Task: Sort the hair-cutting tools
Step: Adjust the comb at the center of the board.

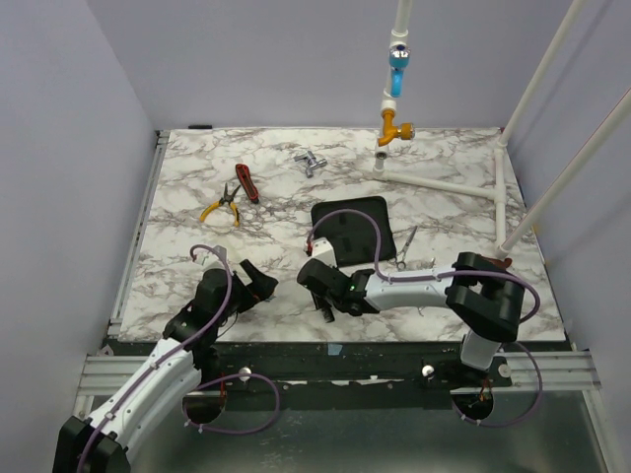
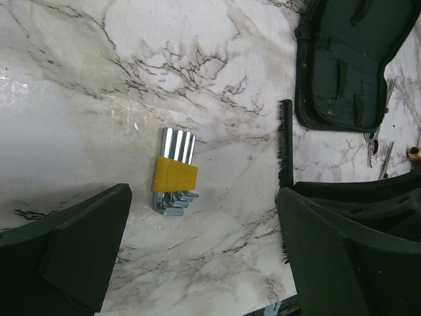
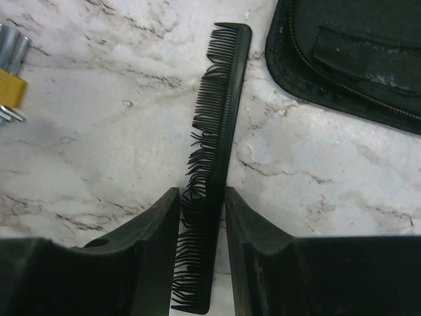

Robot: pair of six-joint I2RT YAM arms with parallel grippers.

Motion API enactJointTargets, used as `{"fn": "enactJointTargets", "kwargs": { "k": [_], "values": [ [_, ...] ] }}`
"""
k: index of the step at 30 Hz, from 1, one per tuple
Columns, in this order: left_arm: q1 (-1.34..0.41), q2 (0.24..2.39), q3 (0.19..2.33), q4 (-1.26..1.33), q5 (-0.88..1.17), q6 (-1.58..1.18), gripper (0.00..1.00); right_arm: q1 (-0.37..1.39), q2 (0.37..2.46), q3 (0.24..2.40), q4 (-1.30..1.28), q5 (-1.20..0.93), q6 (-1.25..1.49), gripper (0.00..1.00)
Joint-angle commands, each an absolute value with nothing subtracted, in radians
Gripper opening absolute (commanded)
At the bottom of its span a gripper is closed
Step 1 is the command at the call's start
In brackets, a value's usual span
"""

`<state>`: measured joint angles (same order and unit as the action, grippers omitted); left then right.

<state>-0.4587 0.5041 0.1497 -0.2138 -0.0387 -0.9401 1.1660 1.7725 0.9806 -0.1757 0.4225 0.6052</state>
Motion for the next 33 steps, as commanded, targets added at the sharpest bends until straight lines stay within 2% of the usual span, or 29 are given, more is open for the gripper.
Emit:
{"fn": "enactJointTargets", "kwargs": {
  "k": [1,8,10,12,16,22,33],
  "values": [
    [-0.461,0.53,0.16,-0.158,-0.008,-0.933,0.95,1.173,1.725,0.88,-0.21,0.424,0.593,0.37],
    [-0.46,0.591,0.175,-0.111,-0.002,-0.924,0.94,1.172,1.592,0.827,-0.216,0.425,0.595,0.55],
    [-0.46,0.624,0.193,-0.093,-0.002,-0.919,0.95,1.172,1.538,0.826,-0.236,0.432,0.615,0.56],
    [-0.461,0.663,0.214,-0.077,0.025,-0.912,0.94,1.173,1.483,0.81,-0.251,0.425,0.636,0.5],
    [-0.46,0.753,0.256,-0.034,0.06,-0.902,0.93,1.173,1.393,0.729,-0.22,0.345,0.677,0.29],
    [-0.46,0.903,0.335,0.049,0.118,-0.884,0.84,1.173,1.367,0.621,-0.132,0.248,0.727,0.01],
    [-0.46,1.183,0.453,0.168,0.142,-0.899,0.72,1.173,1.296,0.553,-0.01,0.181,0.684,0.01]
  ]
}}
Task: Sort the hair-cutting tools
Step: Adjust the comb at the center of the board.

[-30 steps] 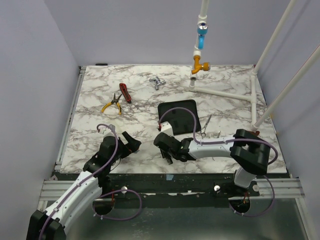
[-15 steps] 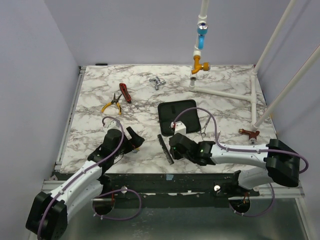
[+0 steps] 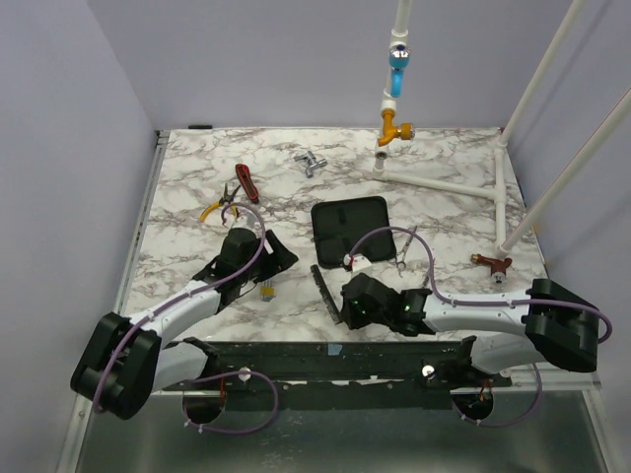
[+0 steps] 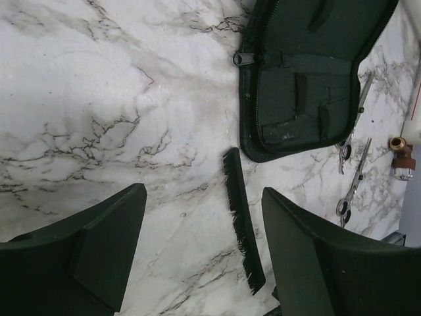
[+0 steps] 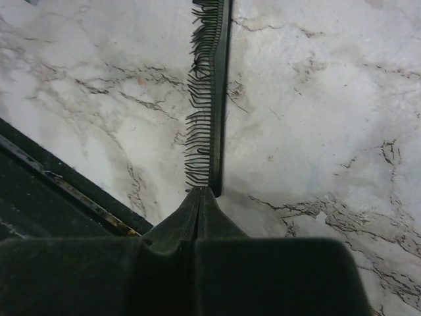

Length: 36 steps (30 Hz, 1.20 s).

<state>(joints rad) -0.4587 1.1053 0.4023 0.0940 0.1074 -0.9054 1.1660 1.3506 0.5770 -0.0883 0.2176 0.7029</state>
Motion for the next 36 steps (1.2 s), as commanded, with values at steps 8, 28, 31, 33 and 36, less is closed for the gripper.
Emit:
{"fn": "enactJointTargets", "kwargs": {
  "k": [8,28,31,33,36],
  "values": [
    [-0.462,1.342,0.522,0.219,0.196,-0.909,0.66,1.172,1.386,0.543,-0.016,0.147,0.661,0.01],
    [-0.483,1.486,0.602,0.232,0.189,-0.886,0.61,1.173,1.276,0.486,0.02,0.219,0.679,0.03],
    [-0.483,1.467,0.633,0.208,0.136,-0.867,0.61,1.172,1.21,0.498,-0.02,0.321,0.696,0.09],
    [-0.482,1.471,0.663,0.193,0.121,-0.855,0.6,1.172,1.202,0.512,-0.057,0.379,0.719,0.14],
    [-0.486,1.477,0.693,0.185,0.11,-0.844,0.54,1.161,1.213,0.519,-0.066,0.41,0.751,0.19]
  ]
}}
